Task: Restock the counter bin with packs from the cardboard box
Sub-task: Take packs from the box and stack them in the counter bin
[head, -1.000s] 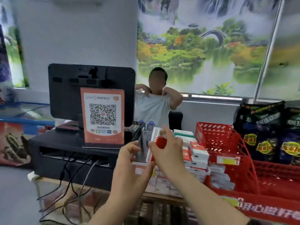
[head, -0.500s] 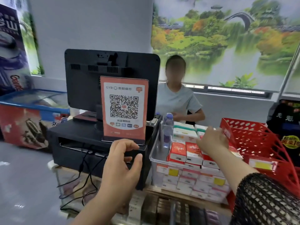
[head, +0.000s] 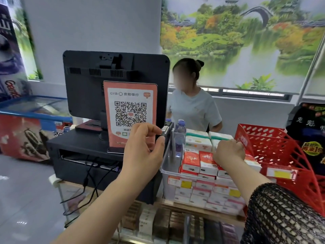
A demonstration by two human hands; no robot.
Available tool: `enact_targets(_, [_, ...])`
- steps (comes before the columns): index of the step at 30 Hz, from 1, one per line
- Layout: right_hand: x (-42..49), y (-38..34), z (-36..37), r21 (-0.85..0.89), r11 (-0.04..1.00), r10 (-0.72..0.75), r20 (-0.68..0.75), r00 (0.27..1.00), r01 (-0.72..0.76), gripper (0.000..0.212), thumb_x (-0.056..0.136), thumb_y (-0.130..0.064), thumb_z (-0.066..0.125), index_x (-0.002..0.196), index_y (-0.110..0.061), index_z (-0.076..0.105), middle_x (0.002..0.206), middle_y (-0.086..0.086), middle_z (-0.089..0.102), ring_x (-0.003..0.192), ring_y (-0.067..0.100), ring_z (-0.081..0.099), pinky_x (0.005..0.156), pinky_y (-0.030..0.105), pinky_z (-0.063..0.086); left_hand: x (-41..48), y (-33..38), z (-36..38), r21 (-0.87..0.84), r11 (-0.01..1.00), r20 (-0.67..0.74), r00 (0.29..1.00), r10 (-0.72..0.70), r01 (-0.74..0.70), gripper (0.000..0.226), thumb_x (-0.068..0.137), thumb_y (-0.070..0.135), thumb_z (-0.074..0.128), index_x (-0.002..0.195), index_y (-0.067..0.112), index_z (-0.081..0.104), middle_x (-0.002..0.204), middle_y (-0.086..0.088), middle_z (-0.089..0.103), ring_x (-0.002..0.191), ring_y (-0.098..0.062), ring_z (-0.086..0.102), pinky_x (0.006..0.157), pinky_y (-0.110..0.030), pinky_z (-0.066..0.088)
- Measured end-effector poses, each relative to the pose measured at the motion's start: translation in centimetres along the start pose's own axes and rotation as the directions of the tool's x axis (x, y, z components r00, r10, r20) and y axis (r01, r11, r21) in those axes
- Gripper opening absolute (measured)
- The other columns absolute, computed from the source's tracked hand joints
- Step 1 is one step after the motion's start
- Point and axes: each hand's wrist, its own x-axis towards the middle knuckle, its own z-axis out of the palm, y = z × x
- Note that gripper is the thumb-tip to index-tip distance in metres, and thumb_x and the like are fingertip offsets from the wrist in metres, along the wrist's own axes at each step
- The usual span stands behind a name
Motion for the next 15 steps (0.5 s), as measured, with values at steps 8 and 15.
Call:
enact_targets(8, [-3.6,-2.6,-4.2,0.486,0.816,-0.127,-0.375,0.918,0.312,0.035,0.09,-0.036,0.052,0.111,-0.008,0.057,0.117,0.014,0.054,0.108,0.032,0.049,0.08,0.035,0.04,-0.9,0.2,0.2,0.038,0.999,-0.01,1.0,-0.006,0.007,0.014,0.088,0.014,0.063,0.093,0.025,0.055,0.102,0.009,0.051,0.086,-0.003,0.056,0.073,-0.013,0.049])
enact_targets(15, [-12.9,-8.7,-5.3,0.929,0.141,-0.233,-0.305,0.923,0.343,0.008,0.093,-0.03,0.053,0.091,-0.022,0.052,0.087,-0.007,0.057,0.087,0.015,0.057,0.082,0.031,0.047,-4.1,-2.0,-1.5,0.075,0.989,-0.116,0.986,-0.12,0.129,0.012,0.088,0.017,0.061,0.097,0.022,0.055,0.105,-0.002,0.06,0.087,0.0,0.06,0.069,-0.007,0.046])
